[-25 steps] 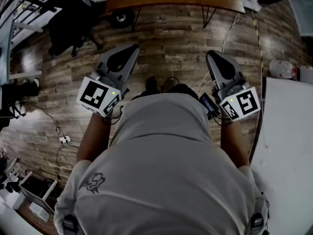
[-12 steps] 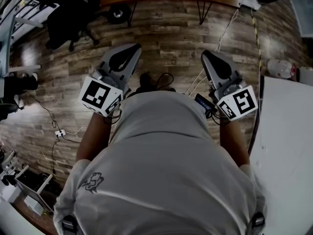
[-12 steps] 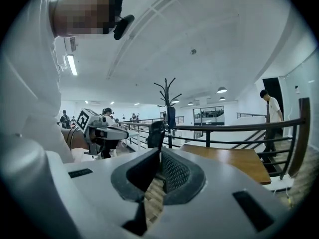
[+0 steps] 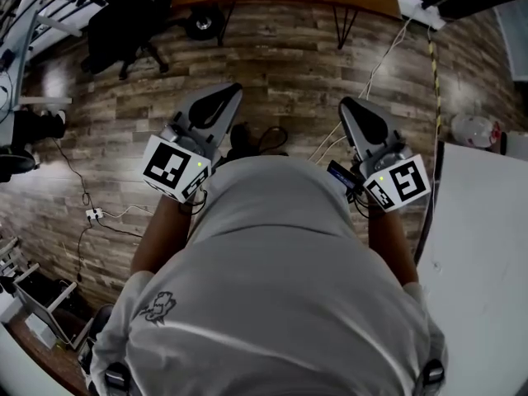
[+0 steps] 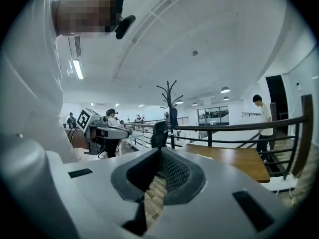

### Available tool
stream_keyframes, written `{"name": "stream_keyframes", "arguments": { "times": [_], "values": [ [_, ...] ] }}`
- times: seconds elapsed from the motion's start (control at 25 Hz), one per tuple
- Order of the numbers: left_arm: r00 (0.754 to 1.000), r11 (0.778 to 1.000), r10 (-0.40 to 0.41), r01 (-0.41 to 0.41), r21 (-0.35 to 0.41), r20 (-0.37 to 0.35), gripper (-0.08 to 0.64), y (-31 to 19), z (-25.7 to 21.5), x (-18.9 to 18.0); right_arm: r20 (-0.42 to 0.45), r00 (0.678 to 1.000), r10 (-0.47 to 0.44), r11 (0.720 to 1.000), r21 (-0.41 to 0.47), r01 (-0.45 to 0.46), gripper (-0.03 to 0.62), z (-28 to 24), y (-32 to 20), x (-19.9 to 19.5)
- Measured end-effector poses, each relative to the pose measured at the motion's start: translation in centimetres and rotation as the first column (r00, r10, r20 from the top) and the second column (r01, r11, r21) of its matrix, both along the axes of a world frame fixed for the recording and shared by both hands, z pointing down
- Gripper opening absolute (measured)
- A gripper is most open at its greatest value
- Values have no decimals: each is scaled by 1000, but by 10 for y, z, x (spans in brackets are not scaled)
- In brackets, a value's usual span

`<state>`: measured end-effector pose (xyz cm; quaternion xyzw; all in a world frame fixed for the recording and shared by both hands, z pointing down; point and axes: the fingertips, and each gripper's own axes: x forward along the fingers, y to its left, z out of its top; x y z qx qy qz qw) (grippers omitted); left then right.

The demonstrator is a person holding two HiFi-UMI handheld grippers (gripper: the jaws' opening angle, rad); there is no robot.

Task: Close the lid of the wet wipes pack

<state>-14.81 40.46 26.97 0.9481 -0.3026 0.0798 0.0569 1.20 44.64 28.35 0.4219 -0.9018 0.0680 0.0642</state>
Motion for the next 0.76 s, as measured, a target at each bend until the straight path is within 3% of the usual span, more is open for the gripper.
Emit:
{"name": "stream_keyframes", "arguments": {
  "times": [0.76],
  "values": [
    [999,999,-50,51,-18,14,12,-5,8,27,11,998,-66,998,-13,66,40,8,-16,23]
  ]
}}
